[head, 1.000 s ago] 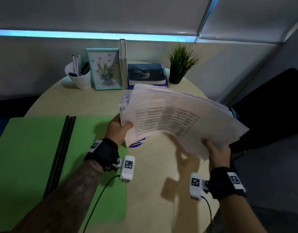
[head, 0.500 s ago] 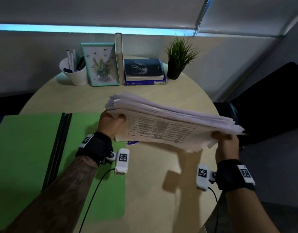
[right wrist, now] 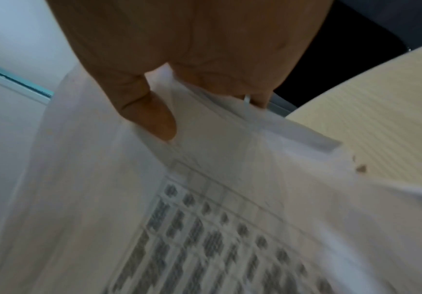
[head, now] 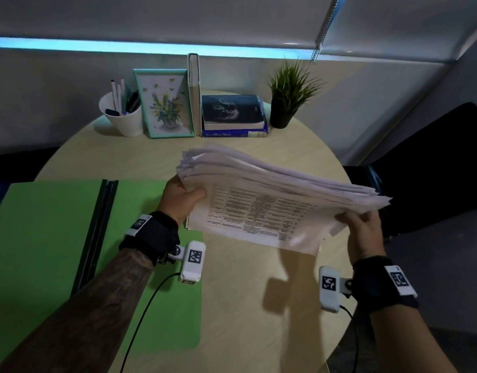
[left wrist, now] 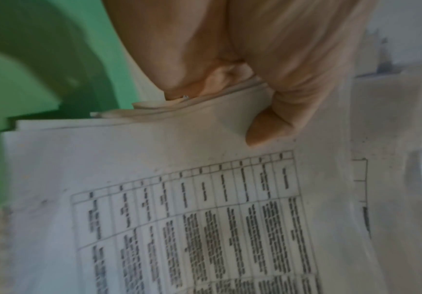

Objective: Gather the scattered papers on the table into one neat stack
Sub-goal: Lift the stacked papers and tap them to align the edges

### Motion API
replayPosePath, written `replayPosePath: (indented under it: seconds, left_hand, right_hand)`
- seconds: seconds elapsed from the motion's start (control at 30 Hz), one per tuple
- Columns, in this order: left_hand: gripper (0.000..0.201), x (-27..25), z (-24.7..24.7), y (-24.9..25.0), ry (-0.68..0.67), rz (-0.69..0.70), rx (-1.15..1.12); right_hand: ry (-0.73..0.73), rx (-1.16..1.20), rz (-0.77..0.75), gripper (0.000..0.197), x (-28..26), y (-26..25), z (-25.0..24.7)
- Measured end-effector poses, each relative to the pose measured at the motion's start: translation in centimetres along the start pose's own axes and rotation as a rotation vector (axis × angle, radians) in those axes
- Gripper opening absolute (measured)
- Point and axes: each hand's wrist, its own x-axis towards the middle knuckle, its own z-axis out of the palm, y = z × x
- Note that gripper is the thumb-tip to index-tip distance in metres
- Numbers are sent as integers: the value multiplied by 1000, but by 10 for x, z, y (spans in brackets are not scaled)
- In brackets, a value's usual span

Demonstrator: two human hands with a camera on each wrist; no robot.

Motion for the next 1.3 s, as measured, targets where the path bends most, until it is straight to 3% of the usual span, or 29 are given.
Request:
replayPosePath:
  seconds: [0.13, 0.23, 0.3, 0.33, 0.4, 0.5, 0.57, 0.67, 0.77, 0.83, 0.87, 0.93, 1.0, 1.03, 1.07, 1.17, 1.3]
  left_hand:
    - [26, 3, 1, 4, 11, -3, 42]
    - [28, 3, 4, 7, 5, 14, 20]
    - [29, 6, 8, 12, -1, 53, 15]
    - [29, 8, 10, 15, -14, 89, 19]
    - [31, 10, 16, 27, -59, 173, 46]
    - [38, 10, 24, 47, -136, 323, 129]
    - [37, 15, 25, 57, -168, 378, 171]
    - [27, 21, 31, 74, -185, 436, 285]
    - [56, 25, 23, 80, 53, 518, 298]
    - [86, 30, 5, 74, 183, 378, 150]
    - [93, 31, -3, 69, 147, 256, 18]
    - [81, 24, 1, 62, -73, 37, -190]
    - [34, 12, 22, 66, -272, -54, -216]
    - [18, 5, 33, 73, -261, -59, -207]
    - [15, 2, 41, 78, -220, -56, -217]
    - [20, 5, 46, 91, -65, 16, -259]
    - [30, 0, 46, 99, -66, 200, -220]
  right_hand:
    - [54, -11, -89, 56, 5, -12, -3]
    - [202, -376, -549, 80, 1, -40, 2]
    - [71, -770, -883, 83, -2, -72, 20]
    - [-40, -951, -916, 85, -3, -86, 34]
    - [-253, -1254, -833, 85, -3, -105, 61]
    - [-411, -1401, -713, 57, 7, -110, 80]
    - [-425, -1333, -632, 36, 14, -110, 82]
    - [-395, -1143, -542, 26, 24, -100, 74]
    - [-351, -791, -384, 28, 31, -99, 56]
    - [-285, -563, -290, 33, 33, -103, 38]
    - [-253, -474, -268, 33, 33, -105, 29]
    - [-235, -334, -246, 32, 27, -109, 21]
    - [-253, -232, -246, 27, 19, -111, 27]
    - [-266, -180, -243, 23, 15, -111, 33]
    - [-276, -135, -241, 20, 12, -110, 38]
    - [-231, -42, -256, 20, 8, -107, 55]
    - [-151, -43, -328, 45, 7, -100, 69]
